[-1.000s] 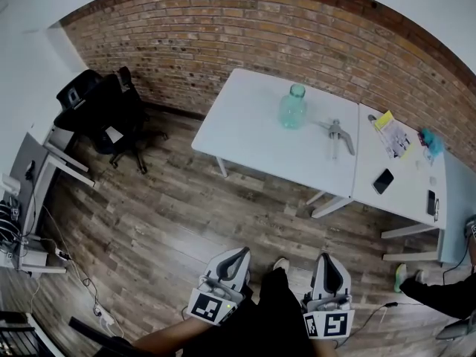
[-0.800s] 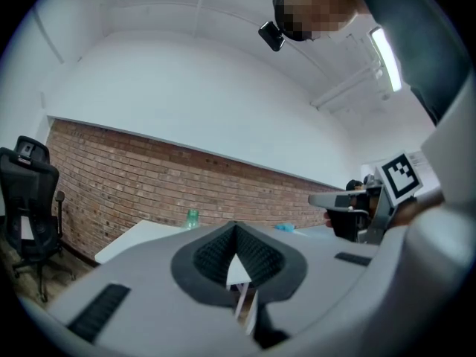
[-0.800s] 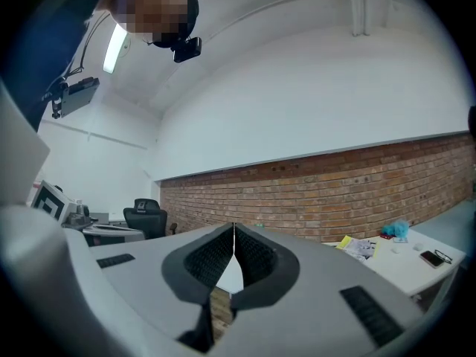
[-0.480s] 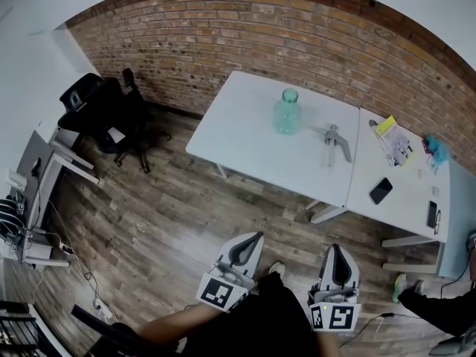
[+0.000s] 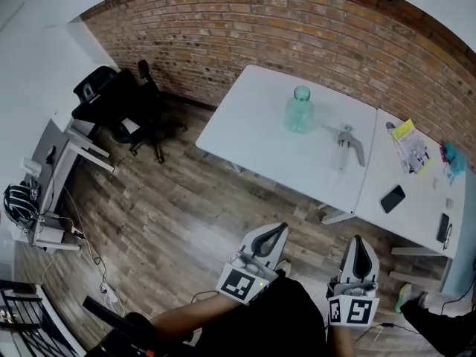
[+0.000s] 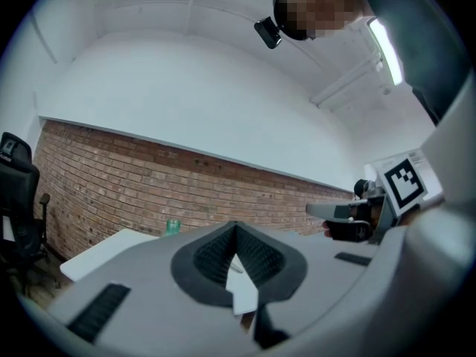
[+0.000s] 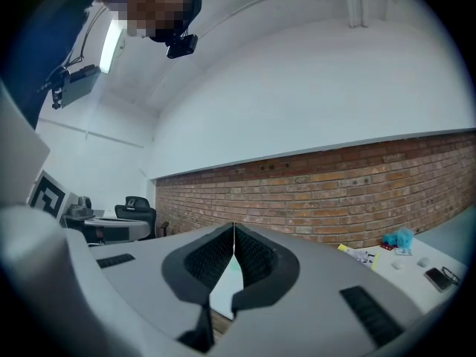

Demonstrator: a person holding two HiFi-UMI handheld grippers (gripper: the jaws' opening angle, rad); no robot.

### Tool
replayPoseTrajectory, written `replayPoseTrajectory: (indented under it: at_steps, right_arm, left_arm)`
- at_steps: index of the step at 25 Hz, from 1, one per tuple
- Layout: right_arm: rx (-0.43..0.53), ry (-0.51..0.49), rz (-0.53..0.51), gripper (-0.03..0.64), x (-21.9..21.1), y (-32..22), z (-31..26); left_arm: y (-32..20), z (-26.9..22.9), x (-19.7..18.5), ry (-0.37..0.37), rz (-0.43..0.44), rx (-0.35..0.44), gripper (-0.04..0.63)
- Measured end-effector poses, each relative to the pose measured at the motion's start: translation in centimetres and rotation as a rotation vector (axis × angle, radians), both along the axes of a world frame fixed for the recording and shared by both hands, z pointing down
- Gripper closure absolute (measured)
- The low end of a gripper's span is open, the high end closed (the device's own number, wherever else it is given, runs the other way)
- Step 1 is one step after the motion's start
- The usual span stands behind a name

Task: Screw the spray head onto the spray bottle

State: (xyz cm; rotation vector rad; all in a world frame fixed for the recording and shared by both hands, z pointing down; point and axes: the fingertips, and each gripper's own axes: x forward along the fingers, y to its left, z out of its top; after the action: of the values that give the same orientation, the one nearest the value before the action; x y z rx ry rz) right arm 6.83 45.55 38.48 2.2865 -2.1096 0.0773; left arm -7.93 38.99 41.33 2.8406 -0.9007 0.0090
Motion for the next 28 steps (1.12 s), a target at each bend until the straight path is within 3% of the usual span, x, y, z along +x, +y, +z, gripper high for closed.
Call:
replayPoseTrajectory:
  at_steps: [14,20,28]
  right_arm:
    - [-0.018,-0.043,-0.068,0.609,3.0,-3.5,1.5]
    - [0.029,-0.023,-0.006,0.611,3.9,-5.6,0.6]
    - [-0.004,-0.024,0.012,0.611,4.1,-9.6,1.2]
  left_arm:
    - [-2.1,0.1,2.9,-0.005,-0.064,-0.001,0.601]
    - [-4.9,0.7,2.7,-0.033,-0.052,-0.008,0.601]
    - [-9.5,1.1,3.5,-0.020,-0.025,0.009,0.601]
